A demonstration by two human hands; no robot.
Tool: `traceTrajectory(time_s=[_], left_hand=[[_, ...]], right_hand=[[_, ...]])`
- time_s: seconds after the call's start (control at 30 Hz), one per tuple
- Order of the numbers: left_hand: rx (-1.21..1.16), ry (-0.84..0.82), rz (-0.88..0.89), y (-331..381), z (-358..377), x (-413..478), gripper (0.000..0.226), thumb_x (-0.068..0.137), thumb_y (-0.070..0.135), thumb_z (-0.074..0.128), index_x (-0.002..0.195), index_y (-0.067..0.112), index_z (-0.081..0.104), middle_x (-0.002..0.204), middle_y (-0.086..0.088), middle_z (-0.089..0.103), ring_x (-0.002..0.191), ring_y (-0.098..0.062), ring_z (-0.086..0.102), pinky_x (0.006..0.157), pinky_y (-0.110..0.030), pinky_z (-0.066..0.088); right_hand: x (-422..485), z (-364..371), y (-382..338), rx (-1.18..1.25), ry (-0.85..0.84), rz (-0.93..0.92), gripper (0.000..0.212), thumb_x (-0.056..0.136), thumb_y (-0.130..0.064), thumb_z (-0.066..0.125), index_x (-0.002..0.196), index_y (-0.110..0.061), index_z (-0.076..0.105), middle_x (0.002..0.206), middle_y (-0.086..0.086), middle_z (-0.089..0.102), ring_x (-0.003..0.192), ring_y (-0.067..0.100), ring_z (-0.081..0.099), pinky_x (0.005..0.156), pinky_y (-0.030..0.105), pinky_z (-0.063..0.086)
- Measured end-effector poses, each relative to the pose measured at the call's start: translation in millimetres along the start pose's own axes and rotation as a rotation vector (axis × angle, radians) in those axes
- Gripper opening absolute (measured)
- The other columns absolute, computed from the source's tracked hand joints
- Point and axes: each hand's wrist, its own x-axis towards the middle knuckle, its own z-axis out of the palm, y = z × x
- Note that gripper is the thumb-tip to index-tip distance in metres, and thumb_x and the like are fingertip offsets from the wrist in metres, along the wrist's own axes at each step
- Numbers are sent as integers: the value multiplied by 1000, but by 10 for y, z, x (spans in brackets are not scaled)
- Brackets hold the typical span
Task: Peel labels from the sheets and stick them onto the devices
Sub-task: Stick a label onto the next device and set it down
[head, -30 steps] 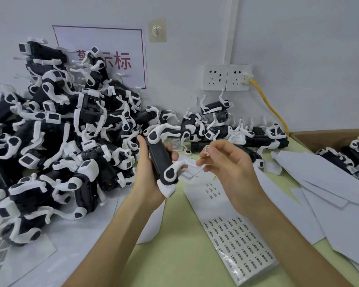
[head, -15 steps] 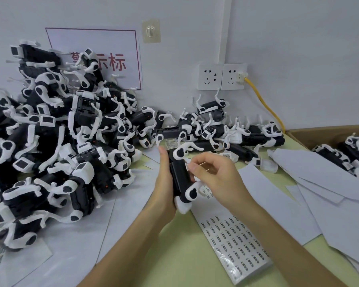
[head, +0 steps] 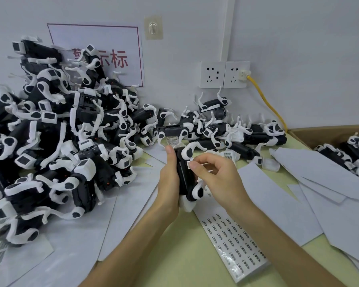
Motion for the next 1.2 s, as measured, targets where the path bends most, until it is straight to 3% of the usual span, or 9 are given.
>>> traceTrajectory(time_s=[0.17, 0.4, 0.63, 0.7, 0.83, 1.07, 1.2], left_hand=[[10, -6, 40, -9, 1, -5, 99, 51, 108, 49, 103, 31, 81, 107, -14, 79, 105, -36, 75, 103, -63, 53], [6, -20, 70, -15, 10, -22, 92, 61, 104, 50, 109, 32, 79, 113, -12, 79, 108, -33, 75, 103, -60, 53], [30, 39, 71, -4, 24, -35, 92, 53, 107, 49, 101, 34, 81, 105, -7, 80, 101, -28, 77, 97, -54, 58], [42, 58, 70, 17, 35, -53, 88, 60, 104, 47, 97, 33, 81, 103, -8, 81, 100, -29, 77, 97, -53, 59], [56, 109, 79, 43, 56, -78, 88, 67, 96, 43, 96, 22, 80, 99, -15, 79, 100, -37, 75, 92, -49, 60], [71, 136, 71, 57, 68, -75, 79, 71, 88, 40, 92, 23, 80, 99, -15, 79, 101, -37, 74, 84, -41, 58], [76, 137, 80, 59, 74, -73, 81, 68, 89, 40, 93, 23, 80, 100, -15, 79, 100, -36, 74, 89, -45, 59]], right_hand=[[4, 1, 8, -7, 9, -2, 12, 95, -16, 71, 85, -20, 74, 80, -13, 73, 76, 3, 65, 72, 14, 50], [-9, 14, 20, -12, 27, -17, 10, 95, -16, 71, 85, -17, 74, 80, -10, 73, 75, 5, 66, 72, 16, 50], [-23, 33, 27, -26, 50, -27, 12, 95, -17, 71, 84, -21, 73, 80, -13, 73, 77, 6, 67, 77, 23, 53], [-31, 41, 28, -31, 57, -31, 11, 95, -17, 71, 85, -21, 73, 81, -13, 73, 79, 6, 68, 79, 26, 53], [-46, 51, 27, -25, 71, -34, 9, 95, -18, 71, 86, -20, 74, 82, -13, 74, 79, 6, 68, 78, 22, 53], [-53, 61, 32, -10, 78, -17, 6, 95, -17, 71, 90, -17, 74, 84, -9, 75, 81, 8, 69, 78, 23, 54], [-50, 57, 35, -17, 77, -9, 6, 95, -18, 71, 91, -18, 75, 84, -12, 75, 82, 6, 69, 78, 20, 52]])
